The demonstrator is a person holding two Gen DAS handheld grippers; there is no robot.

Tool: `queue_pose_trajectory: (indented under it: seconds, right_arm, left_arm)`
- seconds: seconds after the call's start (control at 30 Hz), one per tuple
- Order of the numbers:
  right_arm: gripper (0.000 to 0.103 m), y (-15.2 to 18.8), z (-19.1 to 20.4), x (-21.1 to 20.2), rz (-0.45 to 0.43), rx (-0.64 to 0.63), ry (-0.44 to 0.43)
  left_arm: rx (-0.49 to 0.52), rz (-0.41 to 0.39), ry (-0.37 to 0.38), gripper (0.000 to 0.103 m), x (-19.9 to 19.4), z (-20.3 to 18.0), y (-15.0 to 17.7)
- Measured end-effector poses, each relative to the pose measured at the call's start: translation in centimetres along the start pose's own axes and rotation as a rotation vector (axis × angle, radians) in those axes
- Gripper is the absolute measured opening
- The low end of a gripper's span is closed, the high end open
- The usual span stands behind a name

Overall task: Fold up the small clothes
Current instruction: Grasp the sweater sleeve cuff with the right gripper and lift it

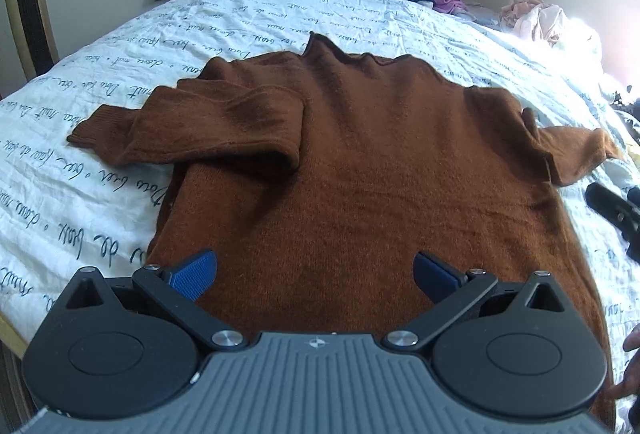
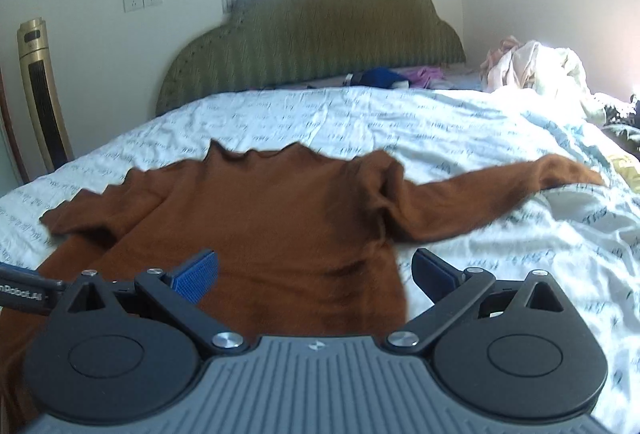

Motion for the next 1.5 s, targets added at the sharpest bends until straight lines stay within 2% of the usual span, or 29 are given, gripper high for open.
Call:
queue_pose_trajectory:
  seconds: [0.03, 0.07, 0.1, 0.13, 0.17, 0.2, 0.27, 0.33, 0.43, 0.53, 0.57, 0.63, 0.73, 0.8, 0.83, 0.87, 0.9, 0.93, 1.0, 1.2, 1.27, 1.3, 1.37, 1.4, 1.47, 1.5]
  right_arm:
    - [0.103, -0.7, -2.0, 0.4, -0.04, -0.012, 0.037]
    - [0.103, -1.1, -4.3, 1.2, -0.003, -0.01, 0.103]
    - [0.103, -1.5, -6.9, 2.1, 0.067, 0.015, 0.169]
    - [0.103, -1.9, -10.0, 2.9, 0.101, 0.047, 0.215]
    - [0.103, -2.3, -12.8, 3.5, 0.11, 0.067, 0.241]
    - [0.103, -2.8, -15.5, 4.0, 0.12, 0.09, 0.272]
    - [0.103, -3.7, -21.9, 5.7, 0.167, 0.179, 0.324]
    - [0.103, -4.2, -28.3, 7.3, 0.19, 0.338, 0.331]
    - [0.103, -4.6, -34.9, 9.6, 0.152, 0.517, 0.211]
    - [0.103, -5.1, -38.4, 13.0, 0.223, 0.571, 0.17]
    - [0.103, -5.2, -39.1, 13.7, 0.236, 0.583, 0.143]
    - [0.103, -5.1, -40.4, 15.0, 0.256, 0.595, 0.16]
    - [0.1, -4.7, -41.8, 16.1, 0.268, 0.621, 0.131]
    - [0.065, -4.5, -42.1, 16.5, 0.292, 0.599, 0.16]
    - [0.031, -4.4, -42.3, 16.3, 0.295, 0.593, 0.184]
    - [0.016, -4.5, -42.3, 16.0, 0.292, 0.599, 0.19]
    - [0.014, -4.5, -42.3, 15.7, 0.285, 0.601, 0.176]
    - [0.005, -4.6, -42.2, 15.3, 0.279, 0.595, 0.171]
    - [0.003, -4.9, -41.8, 14.2, 0.257, 0.58, 0.172]
    - [0.002, -5.9, -40.5, 13.7, 0.216, 0.603, 0.079]
    - [0.005, -5.4, -40.7, 14.6, 0.246, 0.64, 0.082]
    - [0.005, -5.2, -40.5, 15.0, 0.268, 0.62, 0.094]
    - [0.013, -4.7, -40.4, 15.7, 0.298, 0.59, 0.124]
    - [0.013, -4.4, -40.4, 15.8, 0.29, 0.59, 0.126]
    - [0.003, -3.8, -40.9, 15.5, 0.262, 0.649, 0.12]
    - [0.003, -3.6, -41.2, 15.3, 0.238, 0.688, 0.112]
  left_arm:
    - [-0.02, -0.023, 0.028, 0.103, 0.0, 0.1, -0.5]
    - [-0.048, -0.058, 0.069, 0.103, -0.1, 0.2, -1.1]
    - [-0.071, -0.11, 0.133, 0.103, -0.2, 0.1, -1.7]
    - [-0.077, -0.158, 0.198, 0.103, -0.3, -0.2, -2.2]
    - [-0.075, -0.201, 0.223, 0.103, -0.3, -0.6, -2.8]
    - [-0.074, -0.226, 0.214, 0.103, -0.3, -1.0, -3.1]
    - [-0.028, -0.191, 0.201, 0.103, 0.7, -2.5, -4.2]
    - [-0.041, -0.119, 0.207, 0.103, 2.6, -3.5, -5.0]
    - [-0.104, -0.018, 0.229, 0.103, 5.4, -3.9, -5.7]
    - [-0.125, 0.053, 0.2, 0.103, 7.7, -4.0, -5.7]
    - [-0.118, 0.064, 0.183, 0.103, 8.1, -4.2, -5.7]
    - [-0.096, 0.095, 0.147, 0.103, 8.7, -4.1, -5.6]
    - [-0.116, 0.097, 0.148, 0.103, 8.9, -4.2, -5.8]
    - [-0.157, 0.099, 0.169, 0.103, 9.0, -4.0, -6.1]
    - [-0.181, 0.109, 0.18, 0.103, 9.1, -3.9, -6.3]
    - [-0.199, 0.122, 0.194, 0.103, 9.3, -3.9, -6.4]
    - [-0.212, 0.134, 0.215, 0.103, 9.5, -3.8, -6.6]
    - [-0.221, 0.145, 0.238, 0.103, 9.6, -3.7, -6.7]
    - [-0.215, 0.15, 0.271, 0.103, 9.7, -3.6, -7.1]
    - [-0.203, 0.159, 0.333, 0.103, 9.2, -2.7, -7.0]
    - [-0.215, 0.158, 0.369, 0.103, 8.8, -2.3, -6.6]
    - [-0.215, 0.158, 0.372, 0.103, 8.6, -2.2, -6.5]
    - [-0.2, 0.151, 0.357, 0.103, 8.2, -2.1, -6.4]
    - [-0.197, 0.149, 0.339, 0.103, 8.0, -1.9, -6.4]
    - [-0.205, 0.145, 0.316, 0.103, 7.6, -1.5, -6.2]
    - [-0.211, 0.137, 0.322, 0.103, 7.4, -1.3, -6.1]
Point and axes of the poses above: each gripper's, at about its wrist camera, not at the fingertips, and x roughly the way its jaws point, z to its left, y to its underside, the point moved 5 cm from there along x, roughly the way its jaws point, and after that the axes turned 2 degrees about z, right-handed, at the moved point
